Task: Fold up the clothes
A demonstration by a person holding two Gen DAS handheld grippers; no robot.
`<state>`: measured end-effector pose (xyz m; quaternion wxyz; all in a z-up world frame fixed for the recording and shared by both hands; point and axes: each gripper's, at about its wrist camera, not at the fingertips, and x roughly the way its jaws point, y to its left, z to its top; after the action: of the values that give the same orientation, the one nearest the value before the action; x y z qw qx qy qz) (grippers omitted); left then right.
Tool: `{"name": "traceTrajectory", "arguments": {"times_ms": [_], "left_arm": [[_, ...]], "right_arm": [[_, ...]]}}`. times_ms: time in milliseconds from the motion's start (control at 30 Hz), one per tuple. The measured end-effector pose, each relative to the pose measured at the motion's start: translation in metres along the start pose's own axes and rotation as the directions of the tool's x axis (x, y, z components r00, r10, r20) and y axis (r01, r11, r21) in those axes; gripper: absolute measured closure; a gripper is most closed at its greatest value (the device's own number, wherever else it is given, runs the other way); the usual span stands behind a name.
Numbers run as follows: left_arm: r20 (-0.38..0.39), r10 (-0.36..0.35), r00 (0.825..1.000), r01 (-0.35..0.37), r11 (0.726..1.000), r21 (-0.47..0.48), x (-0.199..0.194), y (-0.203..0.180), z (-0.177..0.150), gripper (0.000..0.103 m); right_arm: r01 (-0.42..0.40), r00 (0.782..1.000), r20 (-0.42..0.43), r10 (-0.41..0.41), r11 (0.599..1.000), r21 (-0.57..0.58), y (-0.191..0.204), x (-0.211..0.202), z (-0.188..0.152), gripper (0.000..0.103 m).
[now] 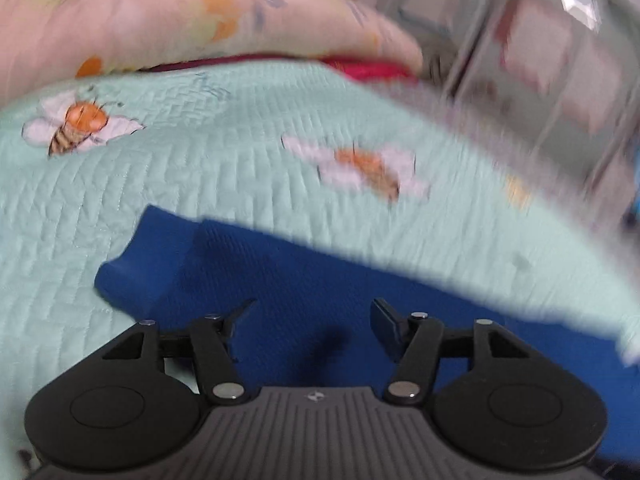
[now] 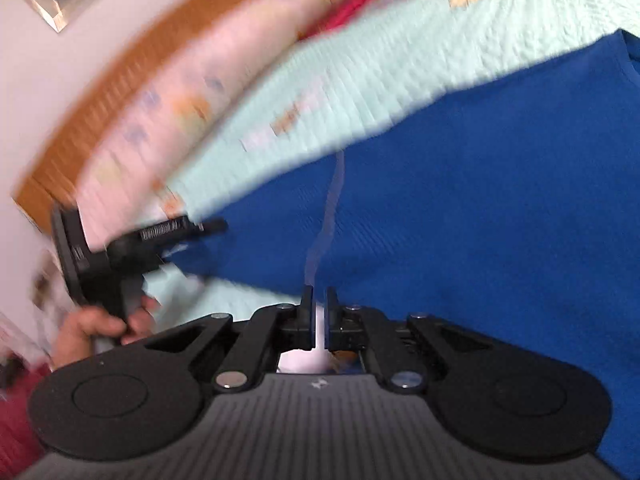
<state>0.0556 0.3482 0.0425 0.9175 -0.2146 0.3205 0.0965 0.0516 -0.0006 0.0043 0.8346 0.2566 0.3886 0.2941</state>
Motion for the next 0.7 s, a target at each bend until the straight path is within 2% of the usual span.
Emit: {"name": "traceTrajectory", "arguments": {"times_ms": [33, 67, 100, 167, 233, 367, 433, 467, 500, 633, 700], "left_arm": [[-0.028, 0.016, 0.999, -0.016, 1.000, -0.017, 0.009, 0.007, 0.003, 0.040], [-0.055, 0.031, 0.998, -0.033, 0.999, -0.033, 0.017, 0.014, 0.006, 0.041], [-0.062, 0.039, 0.997, -0.041, 0.999, -0.017, 0.021, 0.015, 0.006, 0.046], [-0.061, 0.054, 0.997, -0.051, 0.998, 0.047, 0.022, 0.011, 0.004, 0.046], [-0.059, 0.079, 0.995, -0.075, 0.995, 0.060, 0.016, 0.004, 0.000, 0.046], [-0.039, 0.088, 0.995, -0.085, 0.994, 0.068, -0.003, -0.006, -0.013, 0.045], [-0.026, 0.052, 0.998, -0.048, 0.992, 0.119, -0.015, -0.023, -0.023, 0.045], [-0.027, 0.026, 0.999, -0.022, 0.989, 0.147, -0.020, -0.033, -0.028, 0.045], [-0.032, -0.002, 0.999, 0.007, 0.985, 0.173, -0.024, -0.044, -0.033, 0.045], [-0.064, -0.138, 0.988, 0.150, 0.956, 0.253, -0.032, -0.098, -0.051, 0.045], [-0.090, -0.208, 0.974, 0.226, 0.917, 0.327, -0.031, -0.129, -0.069, 0.039]], "right_arm": [[-0.017, 0.999, 0.032, 0.017, 1.000, 0.013, -0.001, -0.001, 0.001, 0.099], [-0.010, 1.000, 0.025, 0.009, 1.000, 0.029, -0.005, 0.002, 0.000, 0.098], [0.013, 1.000, -0.006, -0.012, 0.999, 0.046, -0.010, 0.009, -0.003, 0.099], [0.031, 0.999, -0.038, -0.028, 0.997, 0.072, -0.016, 0.014, -0.008, 0.103], [-0.008, 1.000, -0.001, 0.008, 0.997, 0.076, -0.015, 0.000, -0.015, 0.098], [-0.064, 0.996, 0.068, 0.057, 0.992, 0.112, -0.017, -0.046, -0.033, 0.096], [-0.066, 0.994, 0.097, 0.052, 0.988, 0.137, -0.029, -0.070, -0.041, 0.092], [-0.059, 0.993, 0.113, 0.042, 0.987, 0.151, -0.036, -0.084, -0.046, 0.083], [-0.050, 0.991, 0.129, 0.028, 0.985, 0.166, -0.043, -0.098, -0.049, 0.078], [0.001, 0.975, 0.216, -0.051, 0.974, 0.225, -0.073, -0.153, -0.056, 0.078], [0.035, 0.965, 0.244, -0.097, 0.969, 0.246, -0.090, -0.174, -0.057, 0.077]]}}
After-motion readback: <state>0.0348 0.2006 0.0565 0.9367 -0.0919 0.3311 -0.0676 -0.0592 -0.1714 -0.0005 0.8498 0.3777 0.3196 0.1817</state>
